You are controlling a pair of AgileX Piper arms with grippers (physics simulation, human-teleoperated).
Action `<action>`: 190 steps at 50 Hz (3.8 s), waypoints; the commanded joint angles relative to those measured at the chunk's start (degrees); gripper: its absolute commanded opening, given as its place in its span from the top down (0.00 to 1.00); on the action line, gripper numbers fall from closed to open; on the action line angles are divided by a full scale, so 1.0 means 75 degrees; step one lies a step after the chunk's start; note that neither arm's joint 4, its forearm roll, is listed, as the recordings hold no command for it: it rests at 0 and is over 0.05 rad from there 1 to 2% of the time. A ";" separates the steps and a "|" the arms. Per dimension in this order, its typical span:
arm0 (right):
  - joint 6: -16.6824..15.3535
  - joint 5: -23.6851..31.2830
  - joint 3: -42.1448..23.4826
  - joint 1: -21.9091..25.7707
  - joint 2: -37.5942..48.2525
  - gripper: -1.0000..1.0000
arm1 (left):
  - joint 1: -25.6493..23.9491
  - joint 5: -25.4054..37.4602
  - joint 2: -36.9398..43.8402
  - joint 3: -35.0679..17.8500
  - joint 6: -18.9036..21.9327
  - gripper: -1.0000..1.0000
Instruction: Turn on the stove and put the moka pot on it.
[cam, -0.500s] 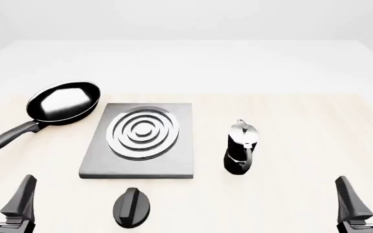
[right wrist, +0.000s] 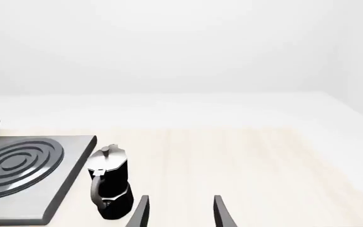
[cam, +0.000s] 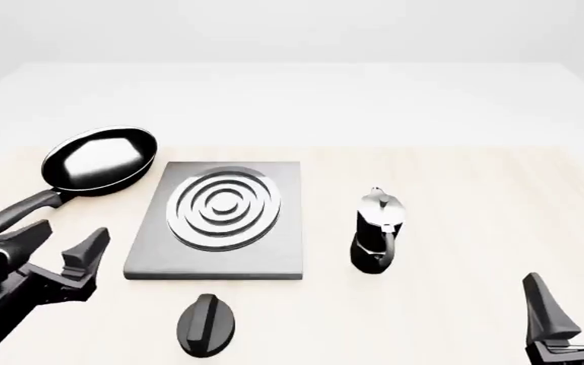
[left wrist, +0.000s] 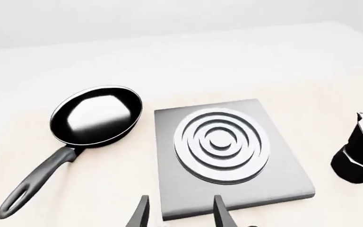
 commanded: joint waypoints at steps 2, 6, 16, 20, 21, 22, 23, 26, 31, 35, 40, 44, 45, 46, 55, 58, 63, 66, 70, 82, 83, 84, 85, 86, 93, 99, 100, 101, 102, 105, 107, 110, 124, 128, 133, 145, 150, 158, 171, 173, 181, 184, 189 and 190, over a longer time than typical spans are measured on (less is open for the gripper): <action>-0.0007 -0.0103 0.0008 -0.0016 0.0158 0.00 | -0.0701 0.0777 0.1825 -0.1256 0.0237 0.00; -0.0003 -0.0190 0.0011 -0.0021 0.0296 0.00 | -0.1111 0.1118 0.2333 -0.1581 0.0029 0.00; -0.0022 -0.0290 0.0011 -0.0031 0.0413 0.00 | -0.1645 0.2014 0.3258 -0.2257 -0.0360 0.00; -0.0017 -0.0293 0.0011 -0.0024 0.0422 0.00 | -0.1741 0.2410 0.3395 -0.2575 -0.0247 0.00; -0.0015 -0.0289 0.0011 -0.0025 0.0417 0.00 | -0.1802 0.2469 0.3459 -0.2624 -0.0297 0.00; -0.0013 -0.0283 0.0011 -0.0028 0.0411 0.00 | -0.1904 0.2554 0.3573 -0.2700 -0.0353 0.00; -0.0014 -0.0274 0.0011 -0.0030 0.0401 0.00 | -0.1895 0.2594 0.3631 -0.2742 -0.0391 0.00; -0.0016 -0.0241 0.0011 -0.0032 0.0365 0.00 | -0.2005 0.2686 0.3886 -0.2858 -0.0569 0.00; -0.0008 -0.0256 0.0010 -0.0032 0.0388 0.00 | -0.2248 0.2814 0.4271 -0.3009 -0.1067 0.00; -0.0001 -0.0257 0.0011 -0.0024 0.0395 0.00 | -0.2445 0.2764 0.4519 -0.2972 -0.1319 0.00; 0.0007 -0.0318 0.0010 -0.0030 0.0456 0.00 | -0.2576 0.2722 0.4623 -0.2902 -0.1465 0.00; 0.0014 -0.0302 0.0011 -0.0033 0.0429 0.00 | -0.2701 0.2671 0.4744 -0.2868 -0.1654 0.00; 0.0013 -0.0320 0.0010 -0.0032 0.0446 0.00 | -0.2673 0.2641 0.4752 -0.2852 -0.1616 0.00; 0.0016 -0.0315 0.0009 -0.0032 0.0437 0.00 | -0.2669 0.2608 0.4807 -0.2820 -0.1630 0.00; 0.0042 -0.0220 0.0008 -0.0042 0.0318 0.00 | -0.2639 0.2461 0.4965 -0.2709 -0.1652 0.00; 0.0054 -0.0181 0.0009 -0.0044 0.0264 0.00 | -0.2652 0.2382 0.5025 -0.2662 -0.1691 0.00; 0.0059 -0.0119 0.0011 -0.0046 0.0188 0.00 | -0.2726 0.2258 0.5153 -0.2540 -0.1835 0.00; 0.0062 -0.0091 0.0011 -0.0048 0.0152 0.00 | -0.2776 0.2208 0.5221 -0.2509 -0.1896 0.00; 0.0068 -0.0085 0.0011 -0.0052 0.0139 0.00 | -0.2809 0.2147 0.5296 -0.2486 -0.1934 0.00; 0.0098 -0.0047 0.0010 -0.0056 0.0080 0.00 | -0.2908 0.1774 0.5646 -0.2302 -0.2111 0.00; 0.0104 -0.0050 0.0010 -0.0058 0.0083 0.00 | -0.2908 0.1744 0.5665 -0.2291 -0.2106 0.00; 0.0113 -0.0071 0.0009 -0.0055 0.0105 0.00 | -0.2882 0.1740 0.5709 -0.2303 -0.2118 0.00; 0.0116 -0.0085 0.0008 -0.0055 0.0120 0.00 | -0.2894 0.1720 0.5718 -0.2294 -0.2119 0.00; 0.0119 -0.0108 0.0007 -0.0056 0.0145 0.00 | -0.2913 0.1700 0.5734 -0.2287 -0.2119 0.00; 0.0140 -0.0130 0.0010 -0.0052 0.0173 0.00 | -0.2910 0.1523 0.5960 -0.2187 -0.2181 0.00; 0.0146 -0.0217 0.0010 -0.0046 0.0279 0.00 | -0.2871 0.1383 0.6134 -0.2133 -0.2244 0.00; 0.0149 -0.0216 0.0010 -0.0046 0.0280 0.00 | -0.2890 0.1379 0.6123 -0.2129 -0.2241 0.00; 0.0148 -0.0214 0.0010 -0.0046 0.0279 0.00 | -0.2894 0.1377 0.6127 -0.2126 -0.2247 0.00; 0.0147 -0.0215 0.0011 -0.0043 0.0287 0.00 | -0.2890 0.1361 0.6151 -0.2121 -0.2248 0.00; 0.0152 -0.0209 0.0012 -0.0041 0.0285 0.00 | -0.2905 0.1336 0.6180 -0.2117 -0.2273 0.00; 0.0149 -0.0229 0.0012 -0.0039 0.0309 0.00 | -0.2925 0.1318 0.6213 -0.2113 -0.2297 0.00; 0.0147 -0.0260 0.0011 -0.0042 0.0345 0.00 | -0.2953 0.1246 0.6276 -0.2073 -0.2327 0.00; 0.0172 -0.0243 0.0012 -0.0043 0.0333 0.00 | -0.3186 0.0907 0.6506 -0.1852 -0.2549 0.00; 0.0176 -0.0224 0.0011 -0.0041 0.0306 0.00 | -0.3142 0.0857 0.6548 -0.1820 -0.2537 0.00; 0.0175 -0.0247 0.0008 -0.0040 0.0321 0.00 | -0.3032 0.0712 0.6623 -0.1756 -0.2455 0.00; 0.0159 -0.0135 0.0009 -0.0054 0.0187 0.00 | -0.3049 0.0528 0.6803 -0.1693 -0.2487 0.00; 0.0162 -0.0143 0.0004 -0.0060 0.0190 0.00 | -0.3087 0.0446 0.6909 -0.1658 -0.2508 0.00; 0.0166 -0.0089 0.0008 -0.0067 0.0121 0.00 | -0.3173 0.0302 0.7081 -0.1598 -0.2603 0.00; 0.0166 -0.0065 0.0008 -0.0057 0.0102 0.00 | -0.2720 0.0404 0.6690 -0.1684 -0.2179 0.00; 0.0167 -0.0083 0.0008 -0.0055 0.0122 0.00 | -0.2694 0.0412 0.6707 -0.1692 -0.2187 0.00; 0.0160 -0.0131 0.0005 -0.0053 0.0191 0.00 | -0.2374 0.0332 0.6632 -0.1694 -0.1953 0.00; 0.0164 -0.0123 0.0009 -0.0048 0.0192 0.00 | -0.2347 0.0215 0.6734 -0.1631 -0.1974 0.00; 0.0150 -0.0106 0.0009 -0.0061 0.0182 0.00 | -0.2299 0.0128 0.6824 -0.1571 -0.1975 0.00; 0.0141 -0.0082 0.0009 -0.0057 0.0165 0.00 | -0.2240 0.0065 0.6904 -0.1531 -0.1956 0.00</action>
